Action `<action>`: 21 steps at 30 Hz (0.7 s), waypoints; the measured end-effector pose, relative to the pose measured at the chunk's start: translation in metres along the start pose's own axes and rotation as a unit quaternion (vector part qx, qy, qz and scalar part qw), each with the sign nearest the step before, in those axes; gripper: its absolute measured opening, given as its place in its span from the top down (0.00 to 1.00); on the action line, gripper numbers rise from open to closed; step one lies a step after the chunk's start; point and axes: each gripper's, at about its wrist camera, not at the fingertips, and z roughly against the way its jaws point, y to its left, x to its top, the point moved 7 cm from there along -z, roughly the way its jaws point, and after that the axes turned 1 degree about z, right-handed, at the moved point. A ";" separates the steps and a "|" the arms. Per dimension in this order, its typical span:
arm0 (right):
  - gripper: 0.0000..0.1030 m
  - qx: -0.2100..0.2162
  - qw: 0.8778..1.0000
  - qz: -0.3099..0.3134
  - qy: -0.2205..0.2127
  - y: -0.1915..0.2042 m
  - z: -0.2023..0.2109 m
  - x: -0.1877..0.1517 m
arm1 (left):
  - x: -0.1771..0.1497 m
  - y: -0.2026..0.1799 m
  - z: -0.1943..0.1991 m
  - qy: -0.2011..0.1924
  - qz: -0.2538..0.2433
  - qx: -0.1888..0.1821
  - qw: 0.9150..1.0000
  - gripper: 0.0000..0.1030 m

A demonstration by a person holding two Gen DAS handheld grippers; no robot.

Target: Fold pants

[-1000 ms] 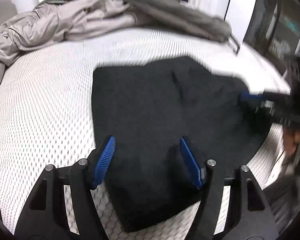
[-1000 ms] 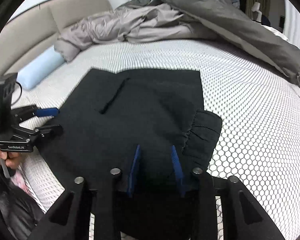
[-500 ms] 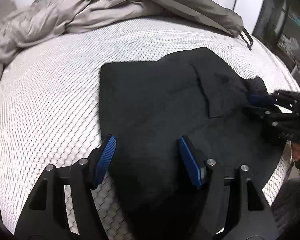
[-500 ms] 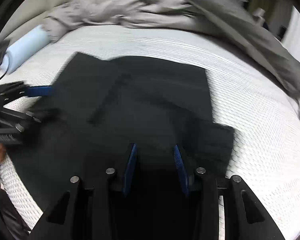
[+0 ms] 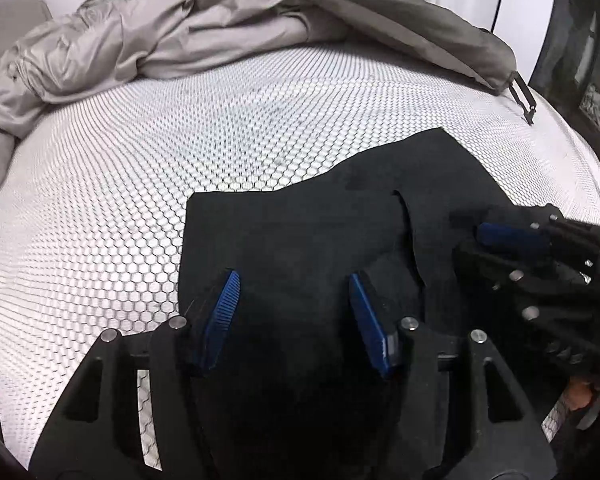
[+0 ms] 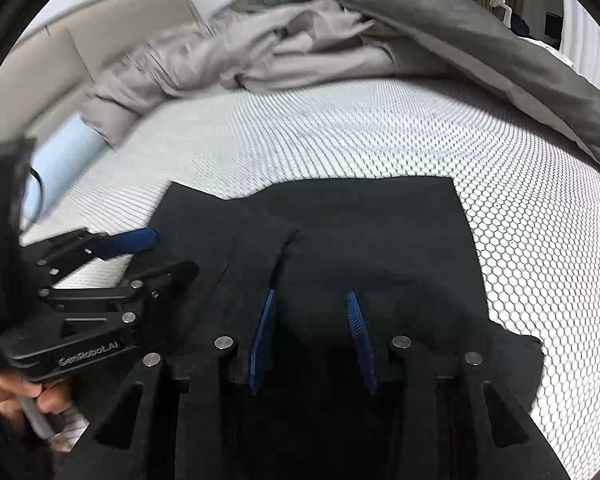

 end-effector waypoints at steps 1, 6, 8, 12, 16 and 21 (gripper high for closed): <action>0.61 -0.019 1.000 0.010 0.008 -0.004 -0.004 -0.007 | 0.000 0.002 -0.003 0.001 0.002 -0.007 1.000 0.46; 0.62 -0.071 0.997 0.013 0.016 -0.039 0.018 -0.031 | -0.012 0.014 0.005 -0.003 0.001 0.019 1.000 0.39; 0.62 -0.048 0.999 0.001 0.002 -0.039 0.029 -0.031 | -0.013 0.019 0.015 -0.009 0.011 0.031 0.999 0.43; 0.61 0.060 0.998 0.019 -0.022 -0.006 0.052 -0.035 | -0.032 -0.007 0.057 -0.035 -0.007 -0.036 0.999 0.47; 0.61 0.093 0.993 0.067 0.008 0.025 0.038 -0.051 | -0.063 -0.035 0.043 0.002 -0.068 -0.047 0.997 0.47; 0.61 0.033 0.994 0.101 0.014 -0.003 0.036 -0.069 | -0.079 -0.031 0.045 0.005 -0.103 -0.043 0.994 0.44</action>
